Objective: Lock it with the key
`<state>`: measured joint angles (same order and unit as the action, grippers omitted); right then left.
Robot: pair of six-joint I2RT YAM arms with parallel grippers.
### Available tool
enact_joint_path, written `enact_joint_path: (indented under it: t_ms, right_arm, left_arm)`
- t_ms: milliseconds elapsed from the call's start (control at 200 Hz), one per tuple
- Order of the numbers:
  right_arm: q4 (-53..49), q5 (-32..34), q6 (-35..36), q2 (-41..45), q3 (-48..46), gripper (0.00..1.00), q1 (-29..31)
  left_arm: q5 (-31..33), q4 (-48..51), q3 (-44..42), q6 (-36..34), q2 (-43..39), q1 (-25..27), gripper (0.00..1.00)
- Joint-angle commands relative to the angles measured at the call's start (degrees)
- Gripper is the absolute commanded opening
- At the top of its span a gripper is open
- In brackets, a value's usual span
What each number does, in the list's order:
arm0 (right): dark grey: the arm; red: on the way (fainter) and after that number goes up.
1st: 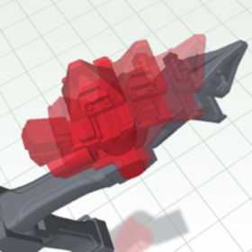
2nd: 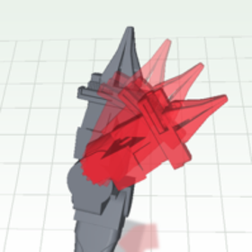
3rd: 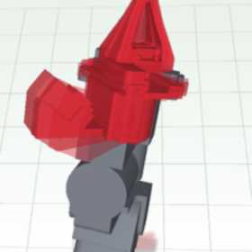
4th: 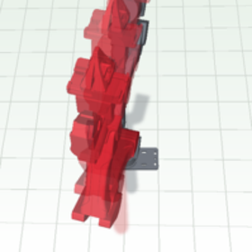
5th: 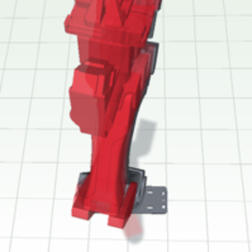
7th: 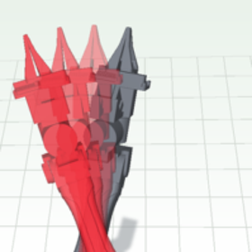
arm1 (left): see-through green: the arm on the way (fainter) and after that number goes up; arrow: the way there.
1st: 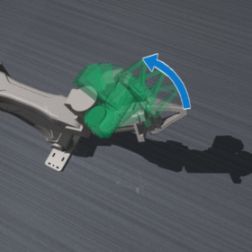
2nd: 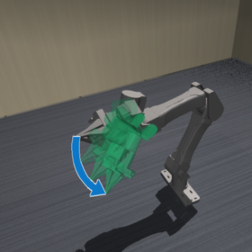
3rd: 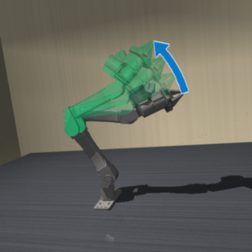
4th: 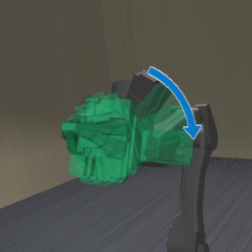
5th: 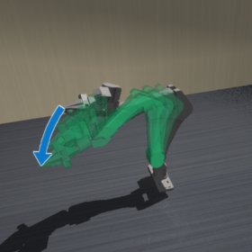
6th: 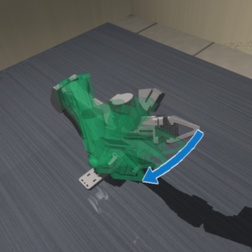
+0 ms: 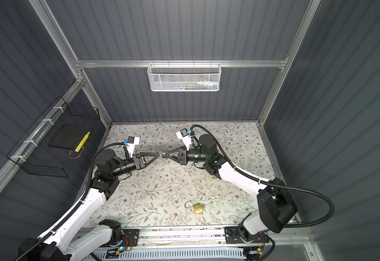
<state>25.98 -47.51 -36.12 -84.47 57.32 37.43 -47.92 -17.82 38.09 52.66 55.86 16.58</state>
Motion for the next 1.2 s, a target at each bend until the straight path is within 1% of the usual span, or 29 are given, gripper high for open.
enact_joint_path:
  t_ms: [0,55,110,180,255,310,345,440,615,840,970,1116,1196]
  right_arm:
    - [2.6,-1.9,-1.0,0.5,0.0,0.0,-0.1]
    - [2.7,-2.4,-1.4,0.4,0.1,0.0,-0.2]
    - [3.1,-3.0,-2.1,0.4,0.1,0.0,-0.3]
    - [3.4,-3.7,-2.7,0.5,0.1,0.0,-0.3]
    - [3.2,-4.5,-2.8,0.5,0.0,0.0,-0.3]
    - [3.2,-4.6,-3.1,0.6,-0.2,0.0,-0.3]
    - [3.0,-4.7,-3.0,0.6,-0.2,0.0,-0.3]
    - [2.2,-4.5,-2.5,0.5,-0.2,0.0,-0.3]
    - [1.9,-3.8,-2.1,0.2,-0.2,0.0,-0.4]
    - [5.1,-5.0,-4.2,-0.2,0.1,0.0,-0.6]
    - [5.3,-5.1,-4.2,0.2,-0.1,0.0,-0.7]
    - [4.9,-5.3,-4.1,0.6,-0.2,0.0,-0.9]
    - [4.7,-5.2,-4.0,0.8,-0.4,0.0,-1.1]
  left_arm:
    - [-1.0,-0.9,0.6,-0.9,-1.1,0.3,0.53]
    - [-0.6,-0.6,0.7,-1.2,-1.3,0.3,0.53]
    - [0.1,-0.1,0.7,-1.5,-1.7,0.3,0.6]
    - [0.1,-1.2,0.4,-0.9,-1.6,0.3,0.64]
    - [-1.0,-5.9,-0.4,1.9,-0.9,0.3,0.65]
    - [-1.3,-7.4,-0.5,2.7,-0.4,0.3,0.65]
    - [-1.3,-7.5,-0.5,2.7,-0.2,0.3,0.64]
    - [-1.0,-7.7,-0.8,2.7,-0.2,0.3,0.57]
    - [-1.5,-7.2,-0.7,2.5,-0.4,0.3,0.4]
    - [-1.5,-5.6,-0.8,1.6,-1.0,0.3,0.3]
    - [-1.3,-5.6,-1.0,1.3,-1.1,0.3,0.29]
    - [-1.3,-5.5,-1.1,1.6,-1.2,0.3,0.31]
    - [-1.3,-5.5,-1.2,1.6,-1.4,0.3,0.29]
